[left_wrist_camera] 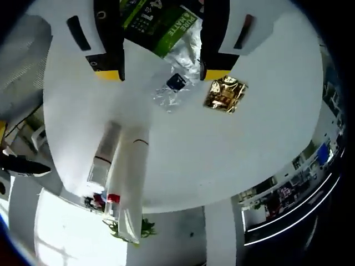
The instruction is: Arrange the skincare products in the storage area until every visible bottle or jar stands upright without overlapping.
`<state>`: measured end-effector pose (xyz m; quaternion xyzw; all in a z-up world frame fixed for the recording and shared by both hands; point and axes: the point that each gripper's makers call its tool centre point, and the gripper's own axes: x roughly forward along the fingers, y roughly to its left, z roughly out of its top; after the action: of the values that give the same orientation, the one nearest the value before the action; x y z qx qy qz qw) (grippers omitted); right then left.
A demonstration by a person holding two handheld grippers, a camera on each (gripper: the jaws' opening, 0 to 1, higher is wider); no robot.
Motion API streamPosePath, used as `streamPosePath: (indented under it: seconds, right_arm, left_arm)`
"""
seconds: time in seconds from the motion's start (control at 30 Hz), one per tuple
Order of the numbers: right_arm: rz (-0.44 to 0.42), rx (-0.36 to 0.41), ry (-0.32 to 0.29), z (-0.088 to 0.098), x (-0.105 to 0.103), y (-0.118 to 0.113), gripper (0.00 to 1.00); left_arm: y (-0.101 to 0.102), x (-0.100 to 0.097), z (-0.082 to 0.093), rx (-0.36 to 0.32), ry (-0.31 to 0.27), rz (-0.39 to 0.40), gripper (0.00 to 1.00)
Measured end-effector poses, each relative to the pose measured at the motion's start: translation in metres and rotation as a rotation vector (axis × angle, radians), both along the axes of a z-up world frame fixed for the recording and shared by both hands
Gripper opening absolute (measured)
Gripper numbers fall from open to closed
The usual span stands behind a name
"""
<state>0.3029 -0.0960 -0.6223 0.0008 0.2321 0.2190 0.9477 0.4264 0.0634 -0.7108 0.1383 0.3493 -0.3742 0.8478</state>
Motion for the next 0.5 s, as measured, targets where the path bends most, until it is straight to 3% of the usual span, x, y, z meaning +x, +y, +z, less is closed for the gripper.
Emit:
streamPosePath:
  seconds: [0.23, 0.5]
  right_arm:
    - [-0.014, -0.002, 0.012, -0.002, 0.002, -0.003, 0.86]
    - [-0.028, 0.006, 0.025, -0.004, 0.004, -0.005, 0.86]
  left_arm:
    - [-0.01, 0.015, -0.01, 0.022, 0.016, -0.044, 0.35]
    - [-0.008, 0.021, -0.021, 0.043, 0.062, -0.035, 0.33]
